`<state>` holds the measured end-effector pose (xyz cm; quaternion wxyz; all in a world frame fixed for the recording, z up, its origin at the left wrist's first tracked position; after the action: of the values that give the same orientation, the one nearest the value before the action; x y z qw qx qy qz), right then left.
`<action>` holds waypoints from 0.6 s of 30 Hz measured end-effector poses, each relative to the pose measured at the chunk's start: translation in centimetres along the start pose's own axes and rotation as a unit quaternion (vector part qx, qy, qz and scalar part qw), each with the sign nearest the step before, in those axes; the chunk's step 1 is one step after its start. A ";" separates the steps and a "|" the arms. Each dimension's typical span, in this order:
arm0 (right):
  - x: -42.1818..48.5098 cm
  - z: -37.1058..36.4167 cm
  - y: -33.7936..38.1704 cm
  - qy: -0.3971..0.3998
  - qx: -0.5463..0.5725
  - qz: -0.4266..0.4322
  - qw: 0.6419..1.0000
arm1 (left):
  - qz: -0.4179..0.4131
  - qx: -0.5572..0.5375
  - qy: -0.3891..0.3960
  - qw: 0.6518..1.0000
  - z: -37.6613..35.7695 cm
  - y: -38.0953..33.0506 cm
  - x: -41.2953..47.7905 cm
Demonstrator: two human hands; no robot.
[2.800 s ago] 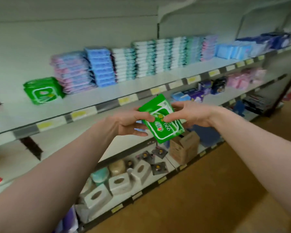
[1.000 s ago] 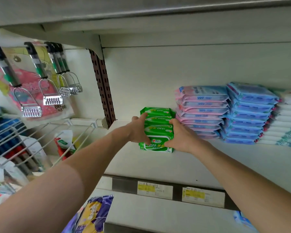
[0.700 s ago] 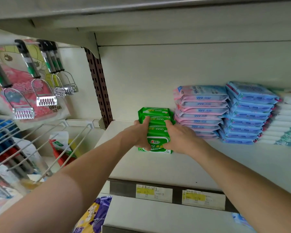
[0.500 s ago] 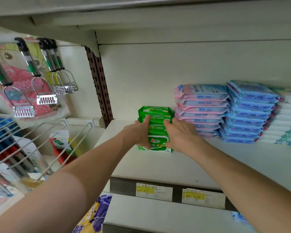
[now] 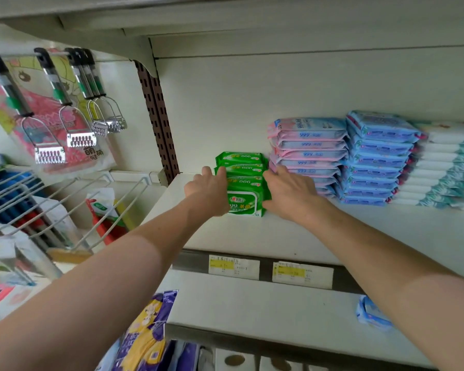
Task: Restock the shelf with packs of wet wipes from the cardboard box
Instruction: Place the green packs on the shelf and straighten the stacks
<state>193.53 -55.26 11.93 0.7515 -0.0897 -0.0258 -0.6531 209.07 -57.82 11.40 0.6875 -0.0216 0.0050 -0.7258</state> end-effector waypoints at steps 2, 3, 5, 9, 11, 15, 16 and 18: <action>-1.3 0.3 -0.4 -0.018 0.010 0.010 1.000 | 0.003 -0.008 -0.030 1.000 0.3 -0.3 -1.6; -1.9 0.3 -0.5 -0.022 0.016 0.015 1.000 | 0.001 -0.015 -0.034 0.999 0.3 -0.6 -2.4; -3.1 0.3 -0.7 -0.028 0.018 0.030 0.999 | -0.005 -0.029 -0.024 0.999 0.2 -1.5 -4.0; -6.1 -0.1 -0.9 -0.019 0.022 0.037 0.999 | -0.033 -0.043 0.017 0.998 -0.2 -3.9 -7.2; -7.6 0.0 -1.5 0.001 0.026 0.023 0.999 | -0.049 -0.042 0.028 0.997 -0.3 -5.0 -8.5; -11.7 0.3 -3.6 0.030 0.035 -0.020 0.999 | -0.100 -0.040 0.043 0.993 -0.6 -7.9 -11.2; -12.8 0.3 -4.0 0.039 0.037 -0.035 0.998 | -0.117 -0.041 0.044 0.991 -0.7 -8.6 -11.8; -15.1 0.4 -4.5 0.068 0.036 -0.071 0.995 | -0.149 -0.036 0.054 0.987 -1.0 -10.2 -13.3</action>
<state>186.90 -41.07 10.42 0.7060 -0.0164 -0.0043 -0.7080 199.60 -44.05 10.47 0.5688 -0.0071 0.0648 -0.8199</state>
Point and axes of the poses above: each hand's wrist, its own x-axis towards the middle knuckle, its own z-axis out of the back of the hand, y = z × x, the point moved 1 cm from there along x, towards the middle knuckle, and after that the axes turned 5 degrees about -x, right-handed, at the moved point
